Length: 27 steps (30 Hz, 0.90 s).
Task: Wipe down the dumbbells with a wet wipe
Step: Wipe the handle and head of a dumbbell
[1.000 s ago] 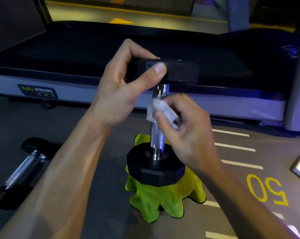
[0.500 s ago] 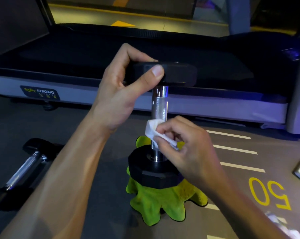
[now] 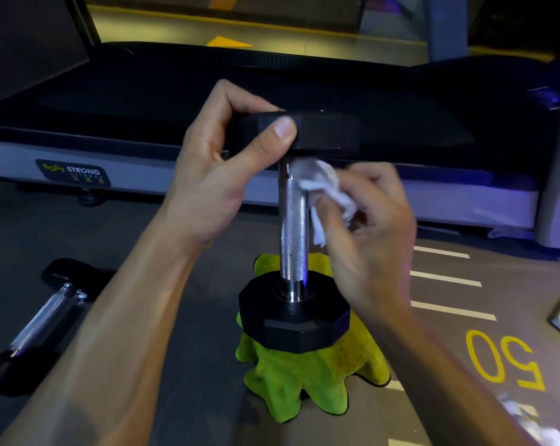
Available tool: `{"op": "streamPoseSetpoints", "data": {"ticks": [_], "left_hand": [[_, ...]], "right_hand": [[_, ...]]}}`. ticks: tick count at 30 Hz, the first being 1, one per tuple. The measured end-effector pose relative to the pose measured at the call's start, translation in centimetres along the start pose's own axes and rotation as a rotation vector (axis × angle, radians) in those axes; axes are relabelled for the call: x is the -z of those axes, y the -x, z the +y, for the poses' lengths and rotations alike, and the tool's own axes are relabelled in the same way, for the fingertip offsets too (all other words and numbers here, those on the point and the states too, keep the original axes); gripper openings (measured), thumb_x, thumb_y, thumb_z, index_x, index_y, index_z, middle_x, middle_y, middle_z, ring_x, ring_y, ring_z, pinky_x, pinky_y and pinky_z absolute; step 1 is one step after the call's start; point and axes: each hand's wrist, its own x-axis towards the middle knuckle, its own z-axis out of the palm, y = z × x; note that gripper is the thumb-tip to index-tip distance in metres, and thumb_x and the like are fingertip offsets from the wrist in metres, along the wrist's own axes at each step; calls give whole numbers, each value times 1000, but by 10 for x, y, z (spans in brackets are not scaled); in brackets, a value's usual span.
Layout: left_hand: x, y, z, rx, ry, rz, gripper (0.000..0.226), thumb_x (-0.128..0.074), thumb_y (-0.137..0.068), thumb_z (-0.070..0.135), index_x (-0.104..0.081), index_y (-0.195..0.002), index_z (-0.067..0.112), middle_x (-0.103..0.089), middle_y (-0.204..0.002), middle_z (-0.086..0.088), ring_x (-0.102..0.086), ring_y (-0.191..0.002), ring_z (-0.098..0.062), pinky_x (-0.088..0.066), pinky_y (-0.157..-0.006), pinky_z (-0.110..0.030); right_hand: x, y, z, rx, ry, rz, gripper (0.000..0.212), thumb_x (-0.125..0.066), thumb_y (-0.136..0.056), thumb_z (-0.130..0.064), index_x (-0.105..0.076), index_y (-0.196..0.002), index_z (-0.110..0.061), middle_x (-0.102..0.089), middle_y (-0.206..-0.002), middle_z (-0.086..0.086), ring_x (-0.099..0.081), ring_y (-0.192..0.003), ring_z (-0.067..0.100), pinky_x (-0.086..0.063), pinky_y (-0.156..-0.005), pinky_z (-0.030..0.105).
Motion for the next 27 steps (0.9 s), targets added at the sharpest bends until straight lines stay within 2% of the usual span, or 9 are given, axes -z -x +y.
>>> {"op": "streamPoseSetpoints", "data": {"ticks": [3, 8, 10, 14, 16, 18, 21, 24, 27], "left_hand": [[-2, 0, 1, -8, 12, -19, 16, -68, -95, 33, -56, -102, 24, -63, -104, -7, -58, -93, -9, -49, -85, -25], [-5, -1, 1, 3, 30, -5, 17, -69, -94, 32, -56, -101, 23, -62, -96, 7, -58, -89, -2, -47, -81, -20], [-4, -1, 2, 1, 24, -7, 17, -68, -95, 32, -56, -101, 24, -62, -96, 7, -58, -89, -2, -48, -81, -20], [-3, 0, 3, -2, 23, -22, 17, -68, -95, 32, -55, -101, 24, -62, -99, 0, -58, -90, -6, -49, -81, -24], [-3, -1, 3, 4, 29, -14, 17, -67, -95, 31, -55, -102, 22, -62, -97, 4, -59, -90, -3, -49, -81, -21], [-1, -1, 2, 14, 35, -8, 18, -67, -95, 31, -55, -103, 20, -62, -96, 8, -59, -89, -2, -48, -81, -20], [2, 0, 0, 13, 40, 4, 18, -67, -94, 32, -55, -102, 21, -64, -101, -3, -59, -94, -10, -49, -84, -25], [3, 2, -1, 7, 47, -4, 16, -68, -95, 31, -56, -102, 23, -63, -108, -20, -59, -101, -20, -49, -90, -35], [5, 3, -2, 23, 61, 0, 15, -68, -94, 30, -56, -102, 24, -62, -110, -17, -58, -102, -21, -49, -91, -37]], "right_hand": [[0, -1, 0, -12, 39, 72, 19, -72, -92, -5, -77, -111, -9, -50, -106, -1, -54, -89, -5, -40, -74, 8], [-2, 29, 2, 173, 232, -141, 34, -66, -93, -5, -75, -124, -13, -55, -107, -5, -56, -91, 10, -36, -80, 7], [1, 20, 1, 252, 287, -143, 33, -69, -91, -1, -76, -121, -12, -60, -103, 0, -58, -91, 16, -36, -80, 9], [1, -12, 1, 313, 329, -12, 19, -75, -90, 1, -81, -106, -9, -62, -91, 7, -58, -78, 21, -38, -68, 22], [-2, -8, 3, 288, 304, -32, 25, -70, -92, 1, -80, -112, -11, -64, -98, 7, -60, -84, 18, -43, -70, 21], [-3, 3, 6, 251, 252, -99, 36, -63, -95, 6, -74, -125, -10, -64, -116, 8, -62, -97, 13, -49, -83, 20], [-5, 12, 6, 216, 148, -161, 41, -60, -99, 8, -65, -137, -6, -57, -137, 12, -62, -120, 14, -52, -101, 29], [-6, 10, 2, 202, 80, -164, 40, -59, -100, 7, -65, -137, -7, -55, -138, 12, -64, -118, 18, -54, -98, 35], [-1, 13, 4, 244, 160, -193, 39, -60, -97, 8, -70, -131, -9, -59, -125, 11, -61, -109, 14, -51, -92, 23]]}}
